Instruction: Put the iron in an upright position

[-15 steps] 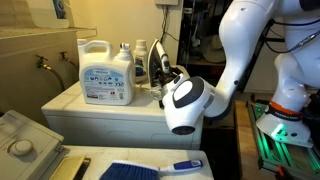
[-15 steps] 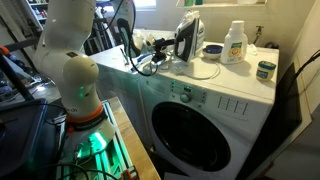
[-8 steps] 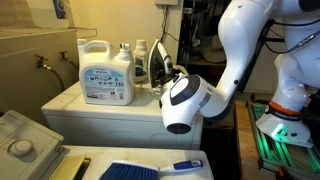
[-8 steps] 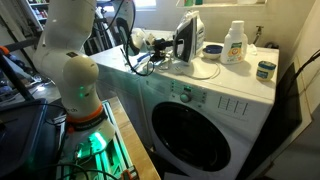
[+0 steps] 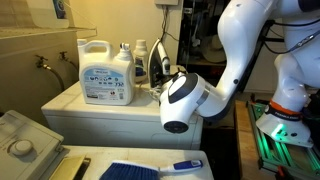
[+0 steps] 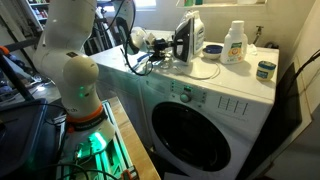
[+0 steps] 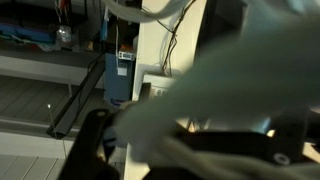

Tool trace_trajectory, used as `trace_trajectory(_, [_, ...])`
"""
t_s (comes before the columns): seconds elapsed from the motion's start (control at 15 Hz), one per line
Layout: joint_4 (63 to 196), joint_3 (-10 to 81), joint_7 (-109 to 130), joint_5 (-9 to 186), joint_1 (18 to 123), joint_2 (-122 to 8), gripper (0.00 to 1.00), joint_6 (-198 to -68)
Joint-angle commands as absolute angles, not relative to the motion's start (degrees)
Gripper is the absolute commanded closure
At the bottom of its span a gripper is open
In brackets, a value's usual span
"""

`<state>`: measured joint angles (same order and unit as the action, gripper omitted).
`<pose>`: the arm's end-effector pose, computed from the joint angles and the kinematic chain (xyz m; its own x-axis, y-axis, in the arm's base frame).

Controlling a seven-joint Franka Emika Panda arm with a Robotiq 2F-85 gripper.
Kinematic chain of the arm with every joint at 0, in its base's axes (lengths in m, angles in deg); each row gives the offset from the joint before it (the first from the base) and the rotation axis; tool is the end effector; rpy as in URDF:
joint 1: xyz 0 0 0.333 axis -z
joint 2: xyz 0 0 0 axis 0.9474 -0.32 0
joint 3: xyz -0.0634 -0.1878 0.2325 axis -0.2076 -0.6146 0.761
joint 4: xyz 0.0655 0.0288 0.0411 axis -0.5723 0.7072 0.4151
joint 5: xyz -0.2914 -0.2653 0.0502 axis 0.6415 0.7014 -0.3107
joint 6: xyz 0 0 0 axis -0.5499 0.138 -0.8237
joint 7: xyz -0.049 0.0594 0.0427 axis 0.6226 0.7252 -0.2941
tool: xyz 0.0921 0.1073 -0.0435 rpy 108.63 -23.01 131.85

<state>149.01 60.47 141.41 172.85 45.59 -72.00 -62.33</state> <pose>0.4933 0.2499 0.2524 0.0675 0.1863 0.9802 -0.9010 -0.4107 0.1401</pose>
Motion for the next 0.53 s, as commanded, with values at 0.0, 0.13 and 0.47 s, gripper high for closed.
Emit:
trace_trajectory(0.0, [148.9, 61.2, 142.2, 169.2, 46.4, -75.3, 0.06, -66.2])
trace_trajectory(0.13, [148.9, 61.1, 142.3, 168.3, 46.7, -74.9, 0.04, -67.0])
trace_trajectory(0.47, [147.8, 61.4, 142.7, 162.6, 48.5, -73.1, 0.00, -74.1])
